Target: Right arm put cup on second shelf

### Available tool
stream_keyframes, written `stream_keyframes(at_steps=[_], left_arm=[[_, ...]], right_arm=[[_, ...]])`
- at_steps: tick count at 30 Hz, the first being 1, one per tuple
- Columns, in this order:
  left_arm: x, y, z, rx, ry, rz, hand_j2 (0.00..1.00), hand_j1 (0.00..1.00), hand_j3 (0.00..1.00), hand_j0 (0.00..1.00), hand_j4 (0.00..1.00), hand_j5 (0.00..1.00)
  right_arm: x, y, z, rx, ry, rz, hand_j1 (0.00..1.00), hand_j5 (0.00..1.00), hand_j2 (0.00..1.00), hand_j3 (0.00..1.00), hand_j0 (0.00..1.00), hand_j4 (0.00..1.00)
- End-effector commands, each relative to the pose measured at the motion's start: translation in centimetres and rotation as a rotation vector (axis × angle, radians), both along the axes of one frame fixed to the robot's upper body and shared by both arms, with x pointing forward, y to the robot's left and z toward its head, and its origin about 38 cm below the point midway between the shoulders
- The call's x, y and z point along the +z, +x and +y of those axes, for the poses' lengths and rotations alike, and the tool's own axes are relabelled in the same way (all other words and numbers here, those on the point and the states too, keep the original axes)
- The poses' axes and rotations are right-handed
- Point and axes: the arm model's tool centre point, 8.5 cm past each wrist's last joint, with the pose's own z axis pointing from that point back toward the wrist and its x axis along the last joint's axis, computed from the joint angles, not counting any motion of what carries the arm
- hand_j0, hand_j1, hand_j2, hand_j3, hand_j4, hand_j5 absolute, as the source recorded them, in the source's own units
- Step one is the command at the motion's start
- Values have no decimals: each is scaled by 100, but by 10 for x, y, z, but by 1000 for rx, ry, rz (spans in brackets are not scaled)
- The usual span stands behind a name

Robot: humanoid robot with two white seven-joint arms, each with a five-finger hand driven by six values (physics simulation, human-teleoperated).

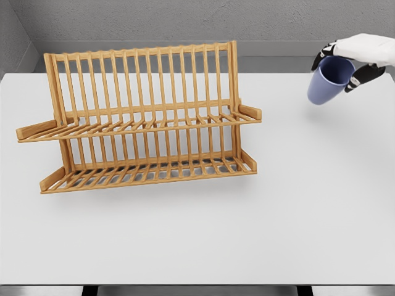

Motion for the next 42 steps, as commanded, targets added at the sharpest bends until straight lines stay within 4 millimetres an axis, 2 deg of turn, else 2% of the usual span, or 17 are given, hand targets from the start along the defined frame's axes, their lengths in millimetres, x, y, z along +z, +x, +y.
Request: stream_keyframes(at_steps=[1,7,10,13,20,22,24,38,42], left_arm=[[0,0,0,0,0,1,100,100,100,100,100,100],[0,0,0,0,0,1,100,100,100,100,100,100],[0,0,0,0,0,0,100,100,100,100,100,100],[0,0,0,0,0,1,100,100,100,100,100,100],[0,0,0,0,0,0,100,100,100,100,100,100],[0,0,0,0,0,0,100,100,100,100,100,100],[0,0,0,0,0,0,100,100,100,100,100,100],[0,0,0,0,0,0,100,100,100,100,100,100],[0,0,0,0,0,0,100,100,100,100,100,100]], right_arm=[[6,-1,1,5,6,-15,64,64,64,64,64,64],[24,-8,6,30,6,-61,64,64,64,64,64,64],[25,-9,4,27,1,-64,64,64,64,64,64,64],[30,-14,12,56,-5,-77,64,64,64,64,64,64],[31,-15,14,66,-8,-81,63,63,63,63,63,63],[35,-20,27,102,-12,-96,63,63,63,63,63,63],[35,-20,28,106,-13,-97,60,60,60,60,60,60],[50,-35,54,196,-16,-150,61,61,61,61,61,61],[52,-36,55,204,-15,-159,61,61,61,61,61,61]])
